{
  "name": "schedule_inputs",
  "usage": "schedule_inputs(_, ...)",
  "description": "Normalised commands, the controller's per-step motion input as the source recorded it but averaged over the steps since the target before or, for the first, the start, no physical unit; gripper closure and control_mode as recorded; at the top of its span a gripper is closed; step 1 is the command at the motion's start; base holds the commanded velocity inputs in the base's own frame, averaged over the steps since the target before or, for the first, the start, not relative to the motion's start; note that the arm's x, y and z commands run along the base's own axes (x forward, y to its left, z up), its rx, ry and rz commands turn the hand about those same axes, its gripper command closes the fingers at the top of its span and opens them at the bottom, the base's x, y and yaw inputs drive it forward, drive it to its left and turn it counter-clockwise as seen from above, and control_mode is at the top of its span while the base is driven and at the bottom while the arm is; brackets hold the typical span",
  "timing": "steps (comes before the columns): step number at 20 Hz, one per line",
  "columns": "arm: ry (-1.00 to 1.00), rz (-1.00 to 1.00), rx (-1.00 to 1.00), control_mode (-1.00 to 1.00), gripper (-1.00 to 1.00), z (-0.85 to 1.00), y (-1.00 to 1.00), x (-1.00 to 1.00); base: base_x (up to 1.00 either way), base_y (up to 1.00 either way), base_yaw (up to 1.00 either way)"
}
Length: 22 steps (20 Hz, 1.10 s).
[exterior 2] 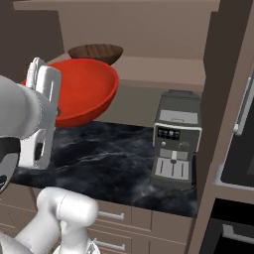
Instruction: Move the bowls from the cabinet to the plates on the dining table.
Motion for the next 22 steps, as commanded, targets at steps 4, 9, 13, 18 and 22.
schedule_inputs(4, 0.06, 0.18, 0.00, -1.00, 1.00, 0.32, 0.03, -0.73, 0.00, 0.00, 0.00)
schedule_inputs(9, 0.02, 0.14, -0.04, -1.00, 1.00, 0.08, 0.32, -0.80, 0.00, 0.00, 0.00)
schedule_inputs(13, 0.00, 0.05, -0.03, 1.00, 1.00, 0.00, 0.28, -0.39, -0.34, 0.25, 0.05)
schedule_inputs(18, 0.00, 0.00, 0.00, 1.00, 1.00, 0.00, 0.00, 0.00, -0.74, 0.59, 0.11)
schedule_inputs(22, 0.00, 0.00, 0.00, 1.00, 1.00, 0.00, 0.00, 0.00, -1.00, 0.58, 0.07)
